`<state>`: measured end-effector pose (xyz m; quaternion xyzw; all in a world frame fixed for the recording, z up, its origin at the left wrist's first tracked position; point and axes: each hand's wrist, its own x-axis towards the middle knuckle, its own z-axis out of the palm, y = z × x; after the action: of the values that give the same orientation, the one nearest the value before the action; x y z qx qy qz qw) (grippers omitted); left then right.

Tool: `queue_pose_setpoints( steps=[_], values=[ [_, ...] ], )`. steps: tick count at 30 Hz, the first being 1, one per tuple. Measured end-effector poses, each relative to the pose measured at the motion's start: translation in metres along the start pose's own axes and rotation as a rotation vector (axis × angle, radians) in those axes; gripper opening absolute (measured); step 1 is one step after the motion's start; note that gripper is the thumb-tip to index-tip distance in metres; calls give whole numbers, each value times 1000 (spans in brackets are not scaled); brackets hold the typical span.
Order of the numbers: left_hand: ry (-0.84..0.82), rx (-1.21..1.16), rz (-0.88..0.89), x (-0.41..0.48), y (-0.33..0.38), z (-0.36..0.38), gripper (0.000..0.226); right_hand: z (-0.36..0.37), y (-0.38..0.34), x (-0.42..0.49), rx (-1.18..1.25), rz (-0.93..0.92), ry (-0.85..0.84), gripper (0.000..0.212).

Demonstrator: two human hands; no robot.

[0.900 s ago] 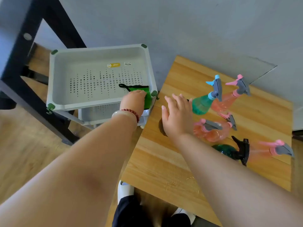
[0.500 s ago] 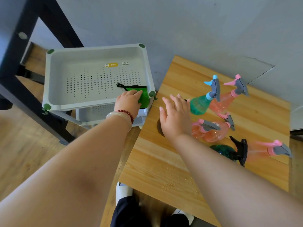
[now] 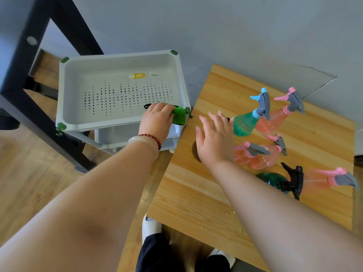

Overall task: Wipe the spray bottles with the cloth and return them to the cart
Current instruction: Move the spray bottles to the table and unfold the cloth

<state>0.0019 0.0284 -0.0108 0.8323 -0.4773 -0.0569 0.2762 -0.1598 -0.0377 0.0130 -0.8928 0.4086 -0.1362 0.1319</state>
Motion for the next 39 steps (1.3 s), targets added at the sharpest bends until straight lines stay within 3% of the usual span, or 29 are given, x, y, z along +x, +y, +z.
queue_pose_setpoints(
  steps=[6, 12, 29, 39],
  values=[
    [84, 41, 127, -10, 3, -13, 33, -8, -3, -1, 26, 8, -1, 38],
    [74, 107, 195, -11, 15, -38, 15, -22, -6, -4, 48, 7, 4, 37],
    [31, 226, 305, -25, 103, -87, 22, -110, 7, -35, 93, 43, 46, 40],
    [85, 195, 450, -61, 159, -72, 23, -136, 40, -83, 134, 67, 88, 42]
  ],
)
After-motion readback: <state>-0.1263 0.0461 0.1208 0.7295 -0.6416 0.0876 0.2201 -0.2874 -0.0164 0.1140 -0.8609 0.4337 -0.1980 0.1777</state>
